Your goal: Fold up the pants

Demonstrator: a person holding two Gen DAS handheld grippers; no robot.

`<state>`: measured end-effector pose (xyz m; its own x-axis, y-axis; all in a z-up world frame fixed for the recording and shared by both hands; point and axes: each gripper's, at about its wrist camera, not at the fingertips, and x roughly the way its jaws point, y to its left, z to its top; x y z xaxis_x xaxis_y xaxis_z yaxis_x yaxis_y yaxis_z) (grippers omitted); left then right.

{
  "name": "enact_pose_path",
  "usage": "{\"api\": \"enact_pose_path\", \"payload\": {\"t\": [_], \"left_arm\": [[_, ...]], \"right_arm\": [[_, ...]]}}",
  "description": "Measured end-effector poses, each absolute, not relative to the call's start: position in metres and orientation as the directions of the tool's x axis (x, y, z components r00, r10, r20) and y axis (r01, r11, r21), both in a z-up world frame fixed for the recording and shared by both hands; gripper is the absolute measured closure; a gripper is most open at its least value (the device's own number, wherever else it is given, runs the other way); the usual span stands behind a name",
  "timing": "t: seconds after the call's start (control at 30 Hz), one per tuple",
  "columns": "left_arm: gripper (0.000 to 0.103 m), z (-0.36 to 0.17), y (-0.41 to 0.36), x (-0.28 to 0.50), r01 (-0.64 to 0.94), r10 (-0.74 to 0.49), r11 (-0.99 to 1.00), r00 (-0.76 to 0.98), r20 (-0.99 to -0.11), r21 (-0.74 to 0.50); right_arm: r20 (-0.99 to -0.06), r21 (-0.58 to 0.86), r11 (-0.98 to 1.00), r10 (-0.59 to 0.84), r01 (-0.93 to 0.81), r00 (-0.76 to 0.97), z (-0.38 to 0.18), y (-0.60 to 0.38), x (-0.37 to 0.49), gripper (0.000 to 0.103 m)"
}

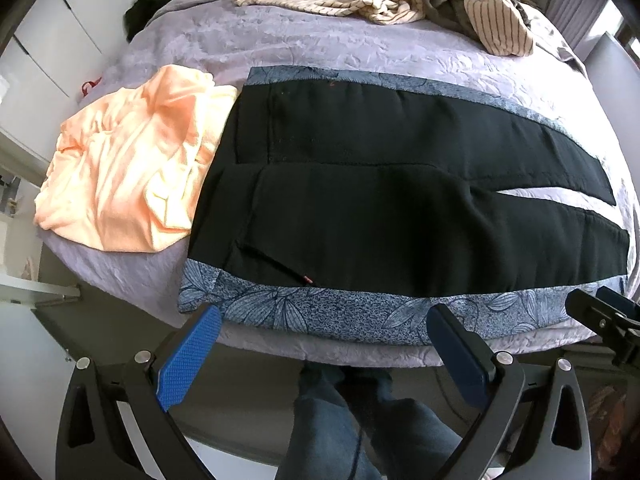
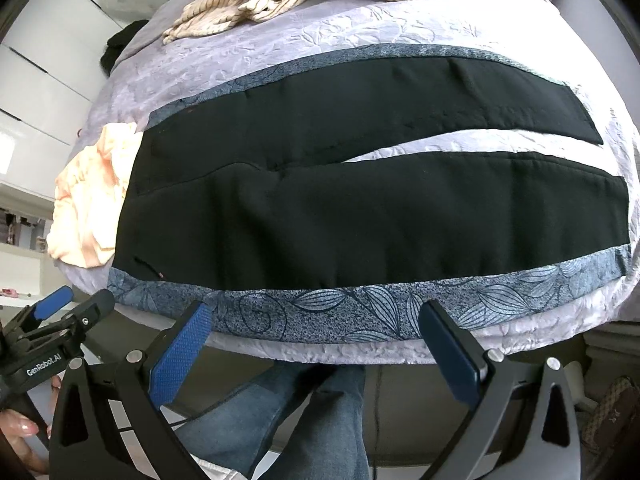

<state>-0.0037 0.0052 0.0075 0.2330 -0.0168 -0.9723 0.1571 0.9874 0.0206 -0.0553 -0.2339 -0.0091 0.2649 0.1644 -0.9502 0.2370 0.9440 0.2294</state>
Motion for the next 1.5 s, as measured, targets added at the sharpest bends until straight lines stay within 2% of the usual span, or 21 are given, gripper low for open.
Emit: {"api": "enact_pose_path", "payload": {"t": [1.5], "left_arm": [[0.000,0.0092,0.0041,-0.0023,0.147,0.009,0.988,0.242,-0.970,0.045]], "right_arm": [[-0.952,0.207,0.950,0.140,0.232,0.272,-0.0046,-0.2373,-0.0554,0.000]]}}
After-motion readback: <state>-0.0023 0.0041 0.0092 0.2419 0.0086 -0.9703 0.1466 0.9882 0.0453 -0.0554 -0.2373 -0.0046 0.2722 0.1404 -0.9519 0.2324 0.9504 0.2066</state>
